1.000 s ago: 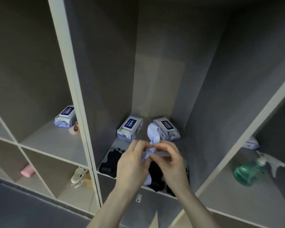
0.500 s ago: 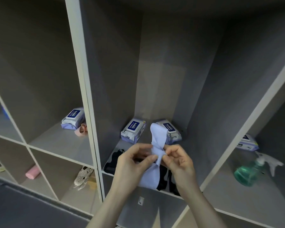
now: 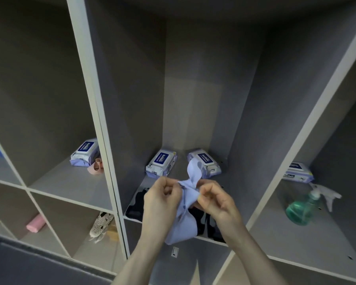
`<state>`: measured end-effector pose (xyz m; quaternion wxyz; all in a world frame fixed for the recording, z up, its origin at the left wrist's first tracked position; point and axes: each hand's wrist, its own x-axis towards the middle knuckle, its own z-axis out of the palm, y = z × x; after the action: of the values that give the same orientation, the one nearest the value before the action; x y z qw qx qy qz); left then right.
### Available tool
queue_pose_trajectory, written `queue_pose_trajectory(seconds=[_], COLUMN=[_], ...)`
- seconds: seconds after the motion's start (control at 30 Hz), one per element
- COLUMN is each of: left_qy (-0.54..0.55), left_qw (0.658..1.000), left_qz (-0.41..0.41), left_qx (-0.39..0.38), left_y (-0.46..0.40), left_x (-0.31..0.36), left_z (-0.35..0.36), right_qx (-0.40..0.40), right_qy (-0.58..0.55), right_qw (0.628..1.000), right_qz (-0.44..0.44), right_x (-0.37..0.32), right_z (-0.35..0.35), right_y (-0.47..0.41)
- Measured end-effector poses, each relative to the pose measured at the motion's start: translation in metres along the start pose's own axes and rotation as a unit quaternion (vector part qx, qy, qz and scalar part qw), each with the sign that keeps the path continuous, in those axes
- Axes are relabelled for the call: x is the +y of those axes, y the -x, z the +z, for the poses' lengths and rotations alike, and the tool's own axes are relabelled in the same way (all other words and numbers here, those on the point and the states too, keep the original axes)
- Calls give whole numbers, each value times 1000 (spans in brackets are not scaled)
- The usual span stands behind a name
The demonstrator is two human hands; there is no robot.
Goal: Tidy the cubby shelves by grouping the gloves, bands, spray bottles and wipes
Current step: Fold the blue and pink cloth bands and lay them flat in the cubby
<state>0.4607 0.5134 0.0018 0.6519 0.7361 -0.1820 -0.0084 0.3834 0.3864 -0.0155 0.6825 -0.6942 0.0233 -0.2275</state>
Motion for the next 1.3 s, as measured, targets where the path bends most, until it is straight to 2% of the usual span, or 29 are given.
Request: queue_pose_trajectory(seconds=[0.13,0.2,0.3,0.43,0.57,0.67,0.73,0.8,0.83,0.9,0.93,0.97,1.03,1.07,1.1,1.2,1.3], left_qy=[-72,-84,-120,-184,-163,-39,57,151,204,272,276,245,106,52,34,67,59], left_qw=[994,986,965,962,975,994,990,965,941,903,902,921,974,986,989,981,975], left_qz=[68,104,156,160,98,3,-90,-195,-247,-308,-303,-273,-163,-113,-89,-82,-72], left_qx=[-41,-104,-175,-126,-116,-104,-89,-92,-107,-128,-132,-134,-118,-111,-113,-165,-203], left_y=[9,9,6,-1,-7,-6,-9,-11,-11,-9,-6,-2,3,6,8,11,11], left_x=[-3,-3,-5,-9,-15,-14,-15,-16,-16,-14,-14,-13,-13,-13,-11,-13,-15], left_z=[7,5,1,2,6,11,12,13,15,20,24,28,33,33,33,25,17], right_qx=[55,79,60,40,48,52,38,16,4,-10,-13,-17,-19,-2,25,100,107], right_qy=[142,175,197,215,221,241,223,196,180,153,151,157,195,229,263,302,315], right_qw=[988,980,978,975,973,967,971,978,982,987,988,987,981,973,964,948,940], right_qz=[-27,-45,-45,-26,-33,-68,-73,-69,-60,-43,-35,-23,7,13,7,-26,-70], right_x=[-8,-10,-14,-10,-7,-9,-10,-10,-10,-9,-9,-9,-7,-5,-4,0,-1], right_z=[4,2,-8,-13,-19,-25,-27,-29,-30,-31,-31,-30,-24,-20,-17,-13,-14], right_y=[0,1,3,7,11,12,15,17,18,18,18,18,18,18,18,17,18])
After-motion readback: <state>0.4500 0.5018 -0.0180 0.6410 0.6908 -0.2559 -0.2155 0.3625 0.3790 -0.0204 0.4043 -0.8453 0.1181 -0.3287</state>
